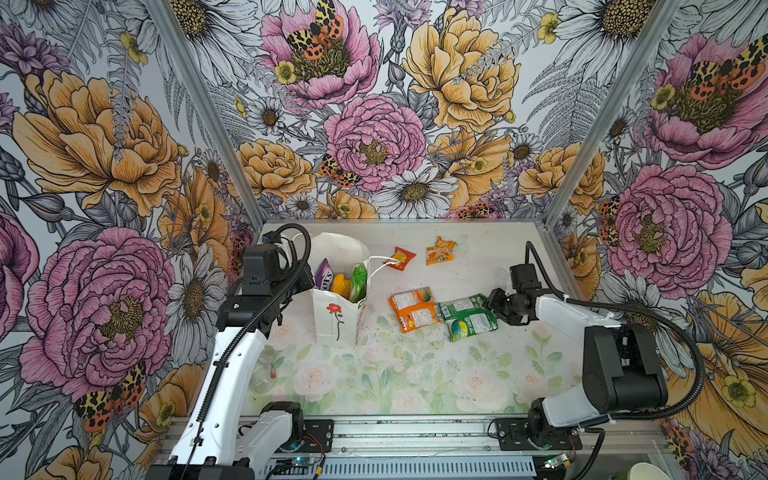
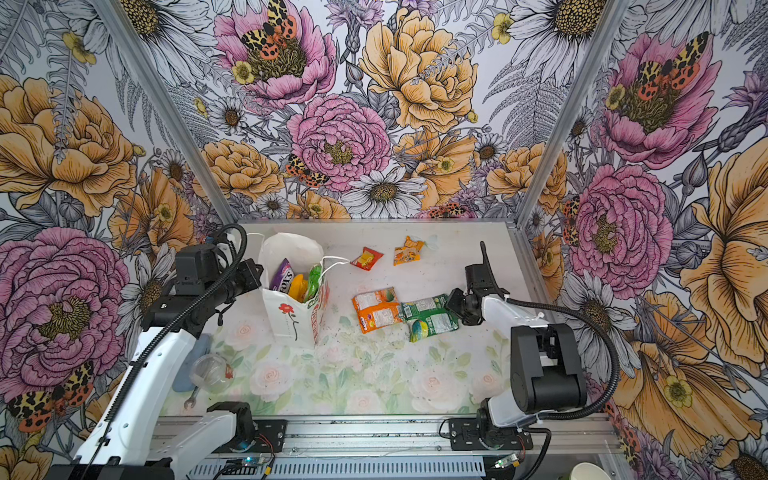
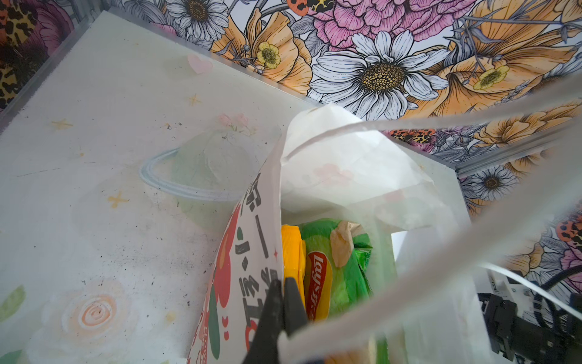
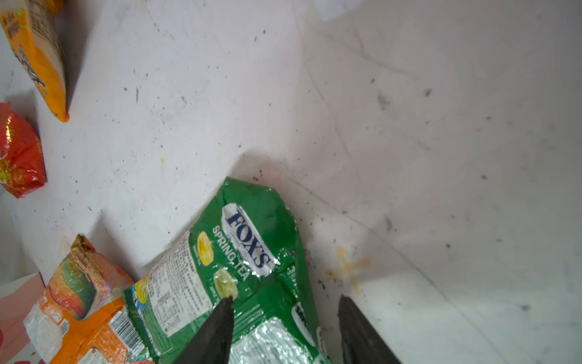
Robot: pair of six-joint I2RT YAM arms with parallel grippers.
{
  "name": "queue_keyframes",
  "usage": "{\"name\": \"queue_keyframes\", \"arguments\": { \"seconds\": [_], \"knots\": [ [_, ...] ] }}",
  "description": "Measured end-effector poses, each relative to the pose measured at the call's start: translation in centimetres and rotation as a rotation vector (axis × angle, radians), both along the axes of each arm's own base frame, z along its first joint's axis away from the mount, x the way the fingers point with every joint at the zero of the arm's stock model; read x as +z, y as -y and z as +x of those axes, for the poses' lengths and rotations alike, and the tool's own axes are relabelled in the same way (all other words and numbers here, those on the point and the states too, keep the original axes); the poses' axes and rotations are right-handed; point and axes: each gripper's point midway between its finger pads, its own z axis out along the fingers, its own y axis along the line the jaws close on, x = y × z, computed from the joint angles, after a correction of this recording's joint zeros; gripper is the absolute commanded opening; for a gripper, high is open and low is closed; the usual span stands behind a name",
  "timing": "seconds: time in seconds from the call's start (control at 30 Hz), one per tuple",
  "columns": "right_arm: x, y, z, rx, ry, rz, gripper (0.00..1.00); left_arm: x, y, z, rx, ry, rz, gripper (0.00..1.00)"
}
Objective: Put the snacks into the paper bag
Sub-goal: 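Lower the right gripper onto the green FOX'S spring tea bag and grasp it, then lift the green FOX'S bag with the right gripper toward the paper bag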
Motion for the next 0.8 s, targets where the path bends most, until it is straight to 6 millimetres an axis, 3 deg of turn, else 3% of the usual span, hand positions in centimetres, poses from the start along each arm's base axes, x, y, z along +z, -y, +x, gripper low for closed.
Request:
{"name": "queue_keyframes", "arguments": {
  "seconds": [0.17, 0.47, 0.57, 0.7, 0.8],
  "knots": [
    [-0.4, 1.8, 0.0, -0.021, -0.010, -0.002, 0.49, 0.0, 0.0, 0.0, 0.000, 0.000, 0.000, 0.04],
    [-2.2, -1.0, -0.7, 0.095, -0.059, 0.011, 0.45, 0.0, 0.0, 0.0, 0.001, 0.000, 0.000, 0.04],
    [-2.4, -1.3, -0.5, 0.109, -0.056, 0.016, 0.35, 0.0, 0.0, 0.0, 0.000, 0.000, 0.000, 0.05],
    [-2.7, -1.8, -0.4, 0.126, -0.055, 0.017, 0.12, 0.0, -0.1, 0.0, 0.004, 0.000, 0.000, 0.05],
    [-2.9, -2.0, -0.5, 0.126, -0.064, 0.019, 0.00, 0.0, -0.1, 0.0, 0.005, -0.001, 0.000, 0.05]
  ]
}}
